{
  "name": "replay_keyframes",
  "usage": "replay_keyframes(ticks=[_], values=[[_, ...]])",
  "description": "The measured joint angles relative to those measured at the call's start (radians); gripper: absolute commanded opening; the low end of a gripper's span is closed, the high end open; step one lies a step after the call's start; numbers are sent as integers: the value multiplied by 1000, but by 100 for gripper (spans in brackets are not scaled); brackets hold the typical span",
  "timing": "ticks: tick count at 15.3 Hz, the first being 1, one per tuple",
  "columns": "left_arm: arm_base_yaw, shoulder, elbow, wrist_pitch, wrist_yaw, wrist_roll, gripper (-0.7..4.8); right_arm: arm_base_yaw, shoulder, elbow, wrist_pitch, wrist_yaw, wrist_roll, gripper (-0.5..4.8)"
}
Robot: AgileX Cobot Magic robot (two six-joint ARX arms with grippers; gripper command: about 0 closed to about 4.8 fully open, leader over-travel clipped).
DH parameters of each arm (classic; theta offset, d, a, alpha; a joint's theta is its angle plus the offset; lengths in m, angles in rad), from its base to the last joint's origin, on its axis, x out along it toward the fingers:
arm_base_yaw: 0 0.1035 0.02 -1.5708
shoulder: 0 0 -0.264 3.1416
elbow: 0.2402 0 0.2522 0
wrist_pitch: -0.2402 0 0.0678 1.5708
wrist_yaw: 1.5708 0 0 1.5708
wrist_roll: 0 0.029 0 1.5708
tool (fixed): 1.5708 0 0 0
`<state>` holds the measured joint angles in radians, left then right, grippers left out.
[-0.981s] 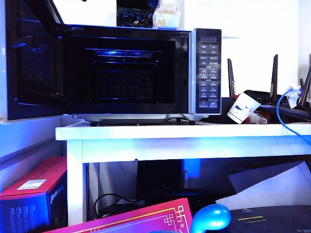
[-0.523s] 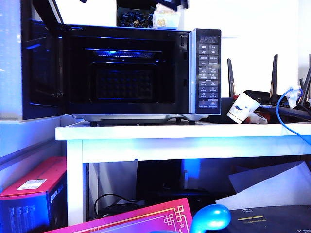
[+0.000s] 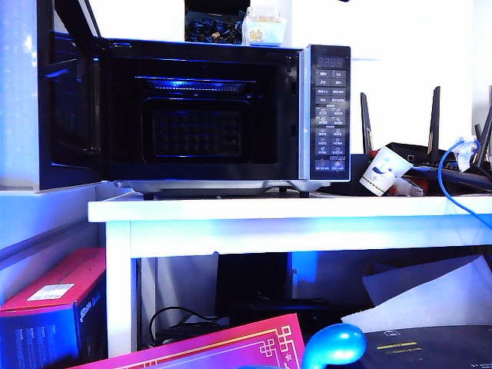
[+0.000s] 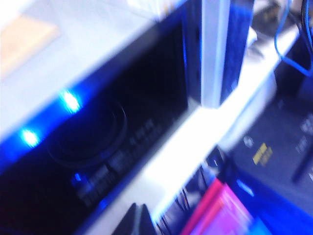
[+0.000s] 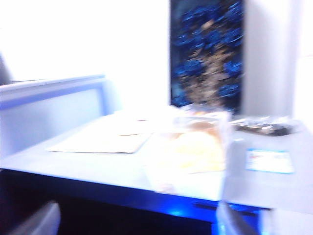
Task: Open the microwave door, place the box of snacks from the top of the microwave inside, then close the microwave door.
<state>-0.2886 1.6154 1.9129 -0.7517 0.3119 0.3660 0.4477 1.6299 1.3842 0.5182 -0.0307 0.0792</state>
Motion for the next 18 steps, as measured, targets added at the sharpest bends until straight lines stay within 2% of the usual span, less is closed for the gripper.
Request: replay_keyframes(ticks=[2, 6, 9, 14, 18], values=[[0, 0, 0, 59, 1, -22, -6, 1, 15, 13, 16, 48, -51, 479], [0, -24, 0, 106, 27, -24, -6, 1, 133, 216, -95, 55, -54, 479], [0, -64, 1, 110, 111, -24, -6, 2, 201, 307, -119, 71, -54, 479], [0, -139, 1, 80, 111, -24, -6, 7, 306, 452, -158, 84, -53, 479], [0, -155, 2, 76, 110, -24, -6, 42, 377, 533, -164, 206, -64, 479]])
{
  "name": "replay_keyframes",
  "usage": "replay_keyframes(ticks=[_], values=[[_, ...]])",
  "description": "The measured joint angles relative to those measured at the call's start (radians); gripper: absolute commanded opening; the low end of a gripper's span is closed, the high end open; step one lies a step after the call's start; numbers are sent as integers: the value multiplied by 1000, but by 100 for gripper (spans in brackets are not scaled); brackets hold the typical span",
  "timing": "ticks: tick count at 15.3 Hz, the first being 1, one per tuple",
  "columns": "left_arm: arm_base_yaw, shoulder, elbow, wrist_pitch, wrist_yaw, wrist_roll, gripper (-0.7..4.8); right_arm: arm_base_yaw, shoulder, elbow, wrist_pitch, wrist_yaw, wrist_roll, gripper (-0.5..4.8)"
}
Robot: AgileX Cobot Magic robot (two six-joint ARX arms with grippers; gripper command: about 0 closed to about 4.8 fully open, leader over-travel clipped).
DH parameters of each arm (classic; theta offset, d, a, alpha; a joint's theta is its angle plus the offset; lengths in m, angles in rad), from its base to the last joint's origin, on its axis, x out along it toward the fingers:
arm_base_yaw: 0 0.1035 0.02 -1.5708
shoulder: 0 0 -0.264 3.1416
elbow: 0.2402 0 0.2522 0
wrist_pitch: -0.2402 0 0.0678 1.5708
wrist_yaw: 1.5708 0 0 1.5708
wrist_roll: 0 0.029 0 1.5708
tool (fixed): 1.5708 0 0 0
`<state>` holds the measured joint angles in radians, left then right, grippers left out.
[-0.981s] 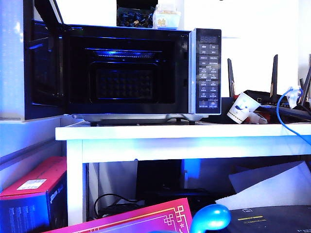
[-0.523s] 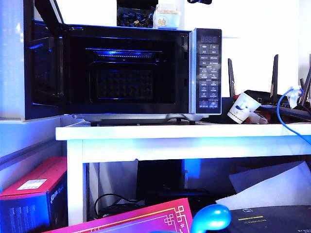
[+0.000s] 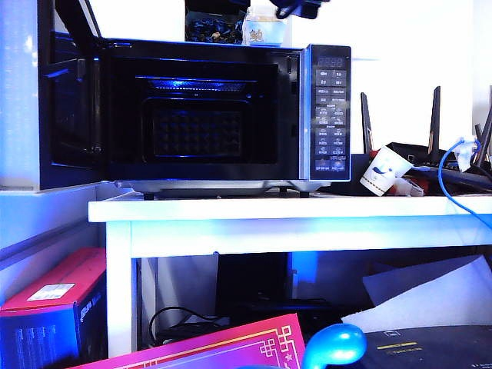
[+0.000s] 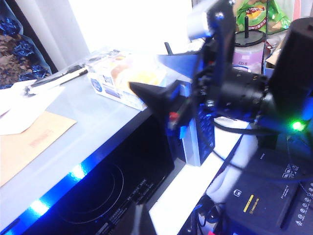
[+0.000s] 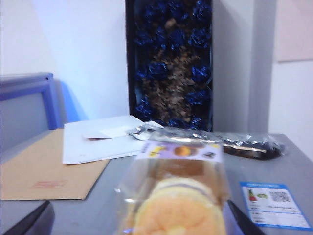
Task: Open the microwave door, place the box of snacks from the top of the microwave inside, then close the microwave door.
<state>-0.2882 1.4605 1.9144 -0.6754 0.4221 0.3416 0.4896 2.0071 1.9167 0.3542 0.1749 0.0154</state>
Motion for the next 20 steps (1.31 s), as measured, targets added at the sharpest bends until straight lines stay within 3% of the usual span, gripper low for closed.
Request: replay_keyframes(ticks=[5, 20], values=[[0, 0, 0, -40, 0, 0, -6, 10, 61, 45, 14, 76, -16, 479], [0, 0, 0, -70, 0, 0, -6, 14, 81, 77, 32, 75, -140, 479]])
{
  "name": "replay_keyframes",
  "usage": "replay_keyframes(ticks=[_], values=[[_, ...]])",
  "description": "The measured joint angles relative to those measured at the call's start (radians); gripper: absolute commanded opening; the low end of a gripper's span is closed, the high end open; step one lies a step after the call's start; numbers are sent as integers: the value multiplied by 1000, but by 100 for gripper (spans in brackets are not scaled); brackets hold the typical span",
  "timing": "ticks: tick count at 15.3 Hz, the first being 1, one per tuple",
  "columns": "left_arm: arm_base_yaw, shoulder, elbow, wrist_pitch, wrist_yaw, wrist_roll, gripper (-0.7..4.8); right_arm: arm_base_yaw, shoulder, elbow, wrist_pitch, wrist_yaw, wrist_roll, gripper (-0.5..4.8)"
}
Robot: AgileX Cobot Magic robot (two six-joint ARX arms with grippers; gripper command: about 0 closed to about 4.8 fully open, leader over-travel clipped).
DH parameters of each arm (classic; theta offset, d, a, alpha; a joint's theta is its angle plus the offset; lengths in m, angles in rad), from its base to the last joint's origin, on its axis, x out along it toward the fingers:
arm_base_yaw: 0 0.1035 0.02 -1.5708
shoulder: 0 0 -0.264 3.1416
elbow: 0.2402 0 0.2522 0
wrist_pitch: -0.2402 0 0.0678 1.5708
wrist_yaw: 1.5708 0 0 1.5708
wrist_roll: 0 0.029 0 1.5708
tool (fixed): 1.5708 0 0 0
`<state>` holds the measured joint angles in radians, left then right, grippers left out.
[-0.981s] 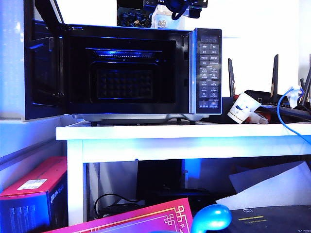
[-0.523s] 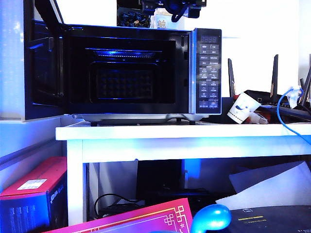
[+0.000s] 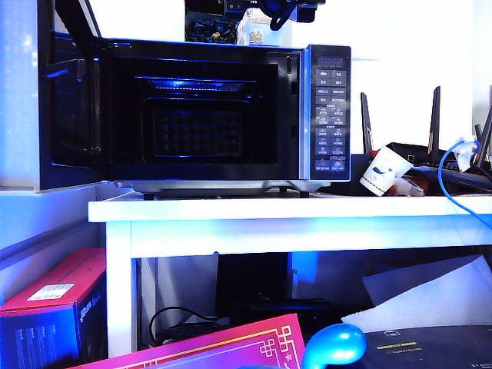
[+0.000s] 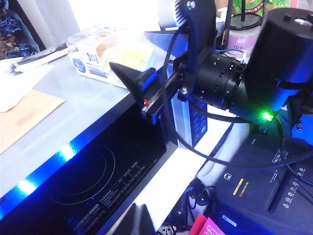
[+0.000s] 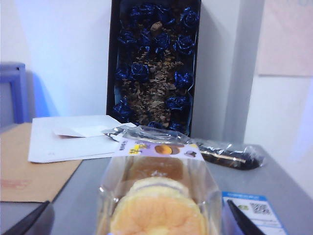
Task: Open the microwave door, place the box of snacks from the top of the microwave inside, then close the microwave door.
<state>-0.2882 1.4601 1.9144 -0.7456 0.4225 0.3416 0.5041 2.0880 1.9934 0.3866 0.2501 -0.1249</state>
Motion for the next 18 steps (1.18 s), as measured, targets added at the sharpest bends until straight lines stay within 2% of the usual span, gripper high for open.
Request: replay_keyframes(ticks=[5, 18], values=[[0, 0, 0, -6, 0, 0, -6, 0, 0, 0, -2, 0, -61, 479], [0, 0, 0, -7, 1, 0, -6, -12, 63, 2, 26, 17, -39, 479]])
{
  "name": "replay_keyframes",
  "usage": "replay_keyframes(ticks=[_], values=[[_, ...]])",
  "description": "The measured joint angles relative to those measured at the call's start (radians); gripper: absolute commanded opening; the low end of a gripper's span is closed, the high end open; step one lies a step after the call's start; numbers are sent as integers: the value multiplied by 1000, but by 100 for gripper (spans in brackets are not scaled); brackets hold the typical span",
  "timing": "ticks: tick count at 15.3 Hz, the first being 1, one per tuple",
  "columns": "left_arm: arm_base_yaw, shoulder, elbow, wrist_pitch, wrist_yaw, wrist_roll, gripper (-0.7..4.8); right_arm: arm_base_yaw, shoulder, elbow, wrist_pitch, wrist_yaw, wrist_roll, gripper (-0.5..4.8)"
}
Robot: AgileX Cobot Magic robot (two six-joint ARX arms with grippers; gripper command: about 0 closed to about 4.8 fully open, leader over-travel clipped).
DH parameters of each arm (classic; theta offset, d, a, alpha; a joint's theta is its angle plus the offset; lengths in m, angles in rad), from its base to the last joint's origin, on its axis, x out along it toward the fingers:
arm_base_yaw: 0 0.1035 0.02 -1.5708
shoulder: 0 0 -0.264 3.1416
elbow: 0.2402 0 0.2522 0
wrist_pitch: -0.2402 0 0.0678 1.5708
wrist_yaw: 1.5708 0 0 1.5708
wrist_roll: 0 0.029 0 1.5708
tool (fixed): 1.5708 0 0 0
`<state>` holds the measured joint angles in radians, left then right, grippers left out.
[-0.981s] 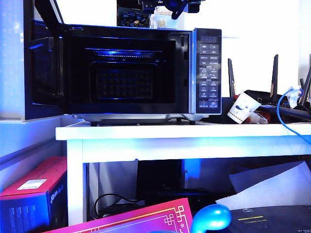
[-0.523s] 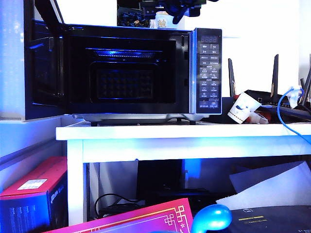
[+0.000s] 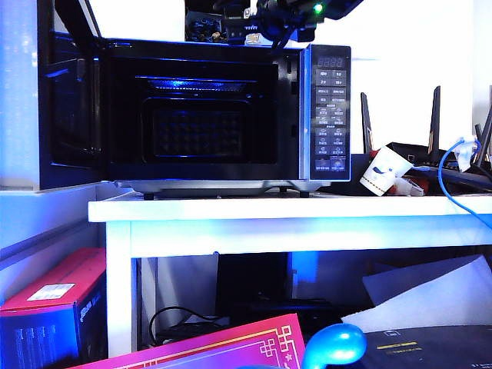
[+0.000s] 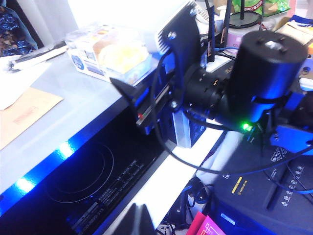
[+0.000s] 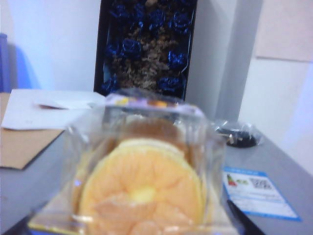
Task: Open the microwave door, place the box of snacks from the top of the microwave inside, then close the microwave door.
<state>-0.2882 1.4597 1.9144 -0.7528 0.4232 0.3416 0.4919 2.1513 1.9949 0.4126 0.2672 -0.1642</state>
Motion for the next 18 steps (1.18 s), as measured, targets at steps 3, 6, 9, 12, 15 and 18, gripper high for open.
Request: replay_keyframes(ticks=[3, 6, 9, 12, 15, 18], values=[[0, 0, 0, 0, 0, 0, -6, 0, 2, 0, 0, 0, 8, 479], [0, 0, 0, 0, 0, 0, -6, 0, 2, 0, 0, 0, 49, 479], [0, 0, 0, 0, 0, 0, -6, 0, 7, 17, -3, 0, 76, 479], [0, 0, 0, 0, 0, 0, -6, 0, 30, 106, -38, 1, 78, 479], [0, 0, 0, 0, 0, 0, -6, -1, 90, 194, -97, 2, 78, 479], [0, 0, 0, 0, 0, 0, -6, -10, 110, 229, -122, 6, 78, 479]])
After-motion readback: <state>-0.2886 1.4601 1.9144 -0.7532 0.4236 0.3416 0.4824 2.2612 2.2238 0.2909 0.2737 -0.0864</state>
